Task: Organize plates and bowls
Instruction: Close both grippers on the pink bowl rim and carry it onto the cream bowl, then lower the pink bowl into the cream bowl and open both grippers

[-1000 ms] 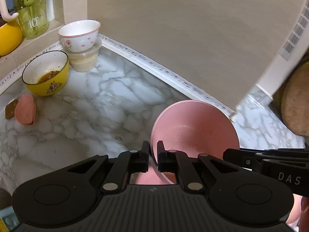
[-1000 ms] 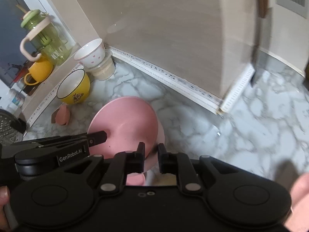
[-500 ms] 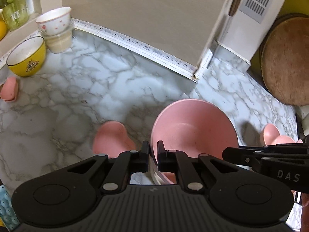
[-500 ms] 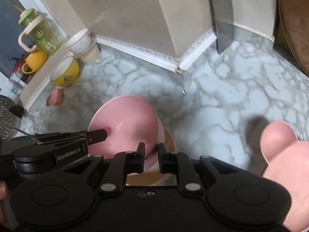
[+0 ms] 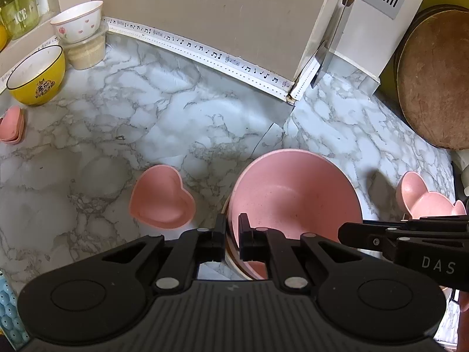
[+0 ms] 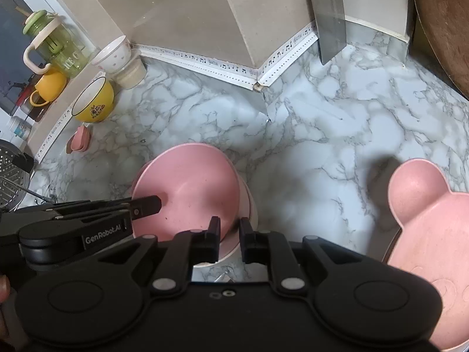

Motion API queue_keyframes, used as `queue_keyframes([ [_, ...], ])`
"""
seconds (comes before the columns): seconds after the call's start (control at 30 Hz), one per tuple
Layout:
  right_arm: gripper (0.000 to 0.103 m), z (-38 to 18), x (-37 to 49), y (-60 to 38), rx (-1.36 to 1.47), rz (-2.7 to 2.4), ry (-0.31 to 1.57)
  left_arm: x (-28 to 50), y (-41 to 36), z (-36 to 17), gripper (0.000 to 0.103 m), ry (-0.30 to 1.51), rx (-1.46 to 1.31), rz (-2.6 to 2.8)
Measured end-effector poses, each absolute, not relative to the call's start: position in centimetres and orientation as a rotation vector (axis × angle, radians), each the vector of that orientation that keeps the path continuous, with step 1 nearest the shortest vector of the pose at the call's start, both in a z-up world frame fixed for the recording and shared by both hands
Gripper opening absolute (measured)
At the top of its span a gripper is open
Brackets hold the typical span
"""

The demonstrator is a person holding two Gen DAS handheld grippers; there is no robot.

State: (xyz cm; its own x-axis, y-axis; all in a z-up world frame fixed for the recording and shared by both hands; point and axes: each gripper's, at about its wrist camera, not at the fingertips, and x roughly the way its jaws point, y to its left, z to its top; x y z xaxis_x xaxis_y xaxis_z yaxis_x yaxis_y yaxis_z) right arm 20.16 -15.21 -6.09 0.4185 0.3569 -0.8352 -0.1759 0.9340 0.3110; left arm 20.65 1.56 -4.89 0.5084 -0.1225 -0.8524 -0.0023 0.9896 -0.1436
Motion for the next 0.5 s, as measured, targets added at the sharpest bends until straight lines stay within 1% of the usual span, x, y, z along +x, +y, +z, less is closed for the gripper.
queue_keyframes([
  [0.33,0.014,-6.34,20.27,-15.01,0.179,0.328,1.093,20.71,1.86,-5.33,0.007,1.050,-0.149,-0.072],
  [0.5,0.017,-6.51,20.23,-14.83,0.187,0.332,1.095,20.69,1.98,-5.33,0.007,1.049,-0.148,-0.073],
])
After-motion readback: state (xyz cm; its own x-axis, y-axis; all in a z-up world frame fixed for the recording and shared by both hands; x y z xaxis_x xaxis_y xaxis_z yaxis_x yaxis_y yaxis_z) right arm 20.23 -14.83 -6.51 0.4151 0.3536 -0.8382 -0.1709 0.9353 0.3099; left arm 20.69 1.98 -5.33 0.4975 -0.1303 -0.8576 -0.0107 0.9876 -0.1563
